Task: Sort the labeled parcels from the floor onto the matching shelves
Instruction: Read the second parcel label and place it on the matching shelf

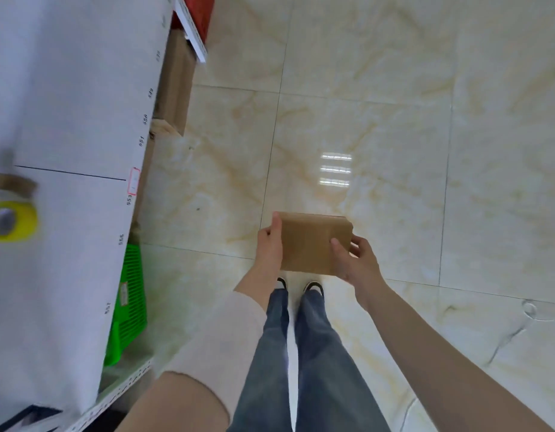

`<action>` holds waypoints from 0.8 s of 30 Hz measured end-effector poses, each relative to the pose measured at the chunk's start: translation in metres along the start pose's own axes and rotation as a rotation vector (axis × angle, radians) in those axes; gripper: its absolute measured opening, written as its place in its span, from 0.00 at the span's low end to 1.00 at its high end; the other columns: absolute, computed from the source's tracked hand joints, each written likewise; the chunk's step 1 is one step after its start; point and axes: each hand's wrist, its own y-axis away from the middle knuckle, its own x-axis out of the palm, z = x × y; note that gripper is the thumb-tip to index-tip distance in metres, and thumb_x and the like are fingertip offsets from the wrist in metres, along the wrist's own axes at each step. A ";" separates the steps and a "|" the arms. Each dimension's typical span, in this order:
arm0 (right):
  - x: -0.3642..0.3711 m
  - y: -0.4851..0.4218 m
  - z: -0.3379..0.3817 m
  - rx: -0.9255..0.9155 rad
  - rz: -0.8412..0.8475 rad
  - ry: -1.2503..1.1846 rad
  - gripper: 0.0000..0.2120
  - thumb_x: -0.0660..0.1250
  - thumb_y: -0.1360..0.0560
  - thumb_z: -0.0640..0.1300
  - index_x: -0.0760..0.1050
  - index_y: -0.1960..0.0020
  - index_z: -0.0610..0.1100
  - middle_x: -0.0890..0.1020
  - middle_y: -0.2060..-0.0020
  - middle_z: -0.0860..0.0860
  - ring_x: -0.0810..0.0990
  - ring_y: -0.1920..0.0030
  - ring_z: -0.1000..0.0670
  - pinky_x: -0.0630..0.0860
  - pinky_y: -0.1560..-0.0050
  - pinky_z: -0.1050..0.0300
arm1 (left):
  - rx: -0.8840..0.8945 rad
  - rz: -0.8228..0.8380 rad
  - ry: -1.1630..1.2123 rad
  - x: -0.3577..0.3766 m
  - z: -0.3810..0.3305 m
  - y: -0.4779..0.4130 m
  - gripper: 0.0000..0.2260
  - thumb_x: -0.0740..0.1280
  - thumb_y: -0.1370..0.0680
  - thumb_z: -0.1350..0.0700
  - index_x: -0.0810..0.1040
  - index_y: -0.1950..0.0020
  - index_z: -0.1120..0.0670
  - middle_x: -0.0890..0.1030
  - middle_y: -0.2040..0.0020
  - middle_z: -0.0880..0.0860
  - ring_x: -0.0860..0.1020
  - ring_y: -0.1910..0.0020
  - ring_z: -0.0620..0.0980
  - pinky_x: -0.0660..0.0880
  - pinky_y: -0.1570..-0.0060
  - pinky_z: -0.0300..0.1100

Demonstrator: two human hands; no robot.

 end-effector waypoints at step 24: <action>-0.025 0.148 0.116 -0.649 -0.124 -0.068 0.37 0.73 0.31 0.44 0.60 0.27 0.51 0.64 0.31 0.51 0.68 0.33 0.53 0.70 0.35 0.55 | 0.405 0.366 0.271 -0.033 -0.085 0.133 0.25 0.65 0.25 0.41 0.69 0.36 0.55 0.73 0.37 0.50 0.73 0.38 0.50 0.76 0.41 0.51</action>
